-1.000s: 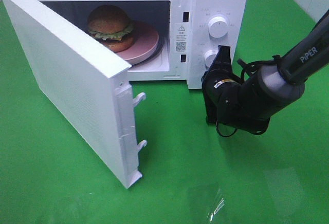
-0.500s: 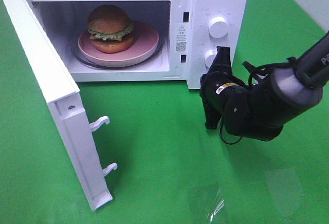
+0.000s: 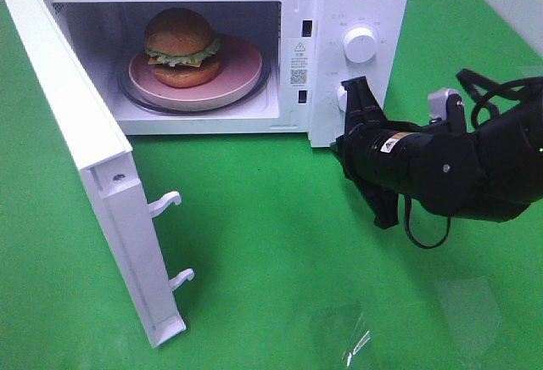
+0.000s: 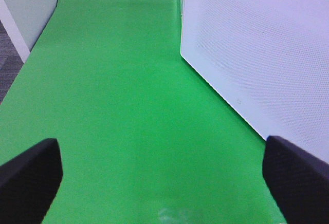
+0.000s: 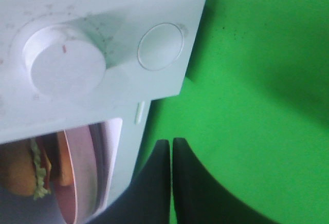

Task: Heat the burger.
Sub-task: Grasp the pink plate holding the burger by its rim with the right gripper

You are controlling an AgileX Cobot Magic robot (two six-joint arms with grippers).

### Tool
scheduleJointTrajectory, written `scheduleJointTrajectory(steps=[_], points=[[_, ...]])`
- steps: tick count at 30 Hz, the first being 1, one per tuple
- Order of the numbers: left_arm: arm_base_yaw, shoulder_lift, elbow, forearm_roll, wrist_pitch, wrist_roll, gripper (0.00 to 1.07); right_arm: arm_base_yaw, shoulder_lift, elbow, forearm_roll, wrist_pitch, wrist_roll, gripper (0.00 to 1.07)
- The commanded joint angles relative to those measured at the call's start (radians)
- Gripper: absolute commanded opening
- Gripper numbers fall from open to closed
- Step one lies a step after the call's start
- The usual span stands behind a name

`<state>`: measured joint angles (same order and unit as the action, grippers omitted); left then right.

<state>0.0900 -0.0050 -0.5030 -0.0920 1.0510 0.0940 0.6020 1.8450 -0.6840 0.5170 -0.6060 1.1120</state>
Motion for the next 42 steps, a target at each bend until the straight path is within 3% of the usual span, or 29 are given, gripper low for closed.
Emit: scheduleJointTrajectory(steps=[1, 15, 19, 21, 26, 30, 37, 42], points=[[0.000, -0.015, 0.004, -0.003, -0.014, -0.001, 0.98, 0.004, -0.060, 0.003, -0.013, 0.110, -0.180, 0.02], [0.000, -0.015, 0.004, -0.003, -0.014, -0.001, 0.98, -0.007, -0.203, -0.023, -0.065, 0.464, -0.586, 0.04], [0.000, -0.015, 0.004, -0.003, -0.014, -0.001, 0.98, -0.019, -0.217, -0.081, -0.150, 0.645, -0.683, 0.05], [0.000, -0.015, 0.004, -0.003, -0.014, -0.001, 0.98, -0.019, -0.224, -0.148, -0.271, 0.791, -0.791, 0.05], [0.000, -0.015, 0.004, -0.003, -0.014, -0.001, 0.98, -0.019, -0.224, -0.195, -0.337, 0.887, -0.900, 0.06], [0.000, -0.015, 0.004, -0.003, -0.014, -0.001, 0.98, -0.019, -0.224, -0.257, -0.450, 0.986, -1.230, 0.07], [0.000, -0.015, 0.004, -0.003, -0.014, -0.001, 0.98, -0.019, -0.224, -0.282, -0.491, 1.003, -1.533, 0.08], [0.000, -0.015, 0.004, -0.003, -0.014, -0.001, 0.98, -0.019, -0.224, -0.288, -0.491, 1.004, -1.935, 0.09]])
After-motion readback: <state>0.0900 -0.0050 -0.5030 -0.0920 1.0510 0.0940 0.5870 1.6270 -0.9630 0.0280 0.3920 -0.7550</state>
